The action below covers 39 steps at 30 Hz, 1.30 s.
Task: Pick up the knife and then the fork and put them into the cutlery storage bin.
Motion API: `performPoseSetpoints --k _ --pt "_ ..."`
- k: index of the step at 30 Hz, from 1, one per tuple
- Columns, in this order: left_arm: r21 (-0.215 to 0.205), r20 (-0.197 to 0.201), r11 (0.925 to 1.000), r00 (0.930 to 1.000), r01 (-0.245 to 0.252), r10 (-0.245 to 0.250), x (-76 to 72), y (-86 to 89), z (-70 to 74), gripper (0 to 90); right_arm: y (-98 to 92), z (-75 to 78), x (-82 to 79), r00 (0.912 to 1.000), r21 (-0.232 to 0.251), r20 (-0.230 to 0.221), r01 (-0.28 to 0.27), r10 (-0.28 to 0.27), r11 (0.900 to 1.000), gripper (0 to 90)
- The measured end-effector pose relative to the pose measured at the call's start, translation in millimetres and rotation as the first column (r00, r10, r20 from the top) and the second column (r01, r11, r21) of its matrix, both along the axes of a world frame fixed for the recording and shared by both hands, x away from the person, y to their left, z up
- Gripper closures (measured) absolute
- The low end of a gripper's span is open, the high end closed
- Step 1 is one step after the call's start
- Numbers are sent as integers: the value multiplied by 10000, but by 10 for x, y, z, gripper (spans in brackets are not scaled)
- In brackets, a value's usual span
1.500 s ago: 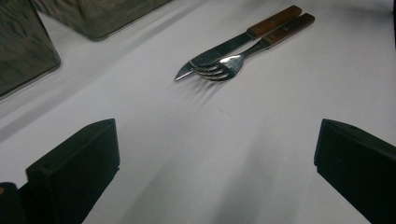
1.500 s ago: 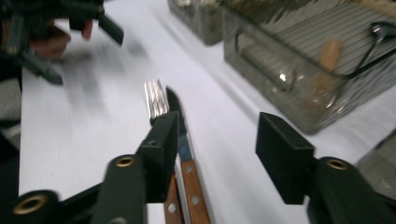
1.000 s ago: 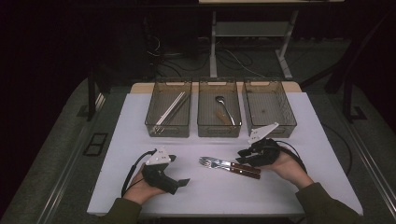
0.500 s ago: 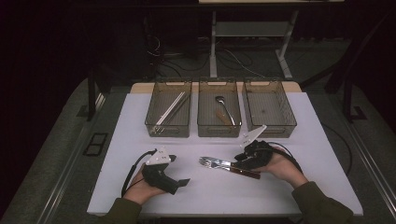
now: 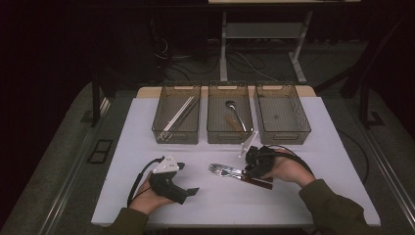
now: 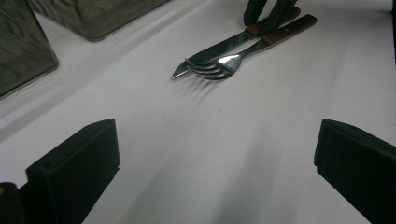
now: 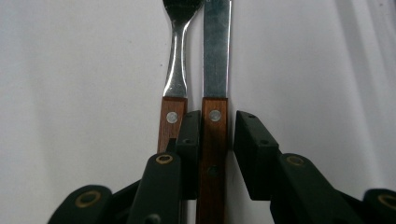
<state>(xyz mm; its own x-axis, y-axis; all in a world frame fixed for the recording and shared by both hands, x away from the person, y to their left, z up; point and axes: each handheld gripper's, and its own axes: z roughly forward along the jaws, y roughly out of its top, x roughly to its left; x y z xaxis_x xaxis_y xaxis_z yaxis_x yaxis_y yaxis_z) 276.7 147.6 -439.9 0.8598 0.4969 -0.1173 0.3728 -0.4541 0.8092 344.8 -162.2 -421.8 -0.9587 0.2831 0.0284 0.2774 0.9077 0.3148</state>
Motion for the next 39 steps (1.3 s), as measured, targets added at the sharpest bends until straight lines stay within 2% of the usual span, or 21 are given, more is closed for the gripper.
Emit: performPoseSetpoints --k 6,10,13,16,19,24,29,32,35,39 --pt "-36 12 10000 10000 34 -34 -2 -4 2 0 202 34 76 9986 -1259 -442 -356 302 9914 713" --pt "-14 28 10000 10000 59 -59 -5 -3 4 0 307 39 122 9974 -1983 -648 -432 309 9792 751" --pt "-1 21 10000 10000 65 -65 -2 -4 1 0 346 42 126 9974 -2248 -682 -364 215 9737 764" --pt "3 37 10000 10000 76 -76 -4 -3 3 0 339 43 129 9973 -2216 -731 -199 38 9749 769" --pt "-23 14 10000 10000 56 -56 -1 -1 3 0 300 43 141 9971 -1950 -764 -193 45 9806 770" --pt "-6 10 10000 10000 53 -53 3 -4 -2 0 156 80 156 9962 -1041 -814 236 -322 9943 770" --pt "-9 -2 10000 10000 27 -27 4 -3 -3 0 -4 160 158 9954 -184 -658 685 -696 9975 770" --pt "15 -8 10000 10000 32 -32 8 0 -5 0 -105 211 146 9949 524 -475 911 -886 9945 770" --pt "1 -16 10000 10000 16 -16 10 7 -4 0 -217 246 133 9936 1329 -372 1110 -1070 9849 770" --pt "-45 -3 10000 10000 -6 6 13 16 -3 0 -364 284 94 9902 2301 -114 1383 -1394 9633 769"
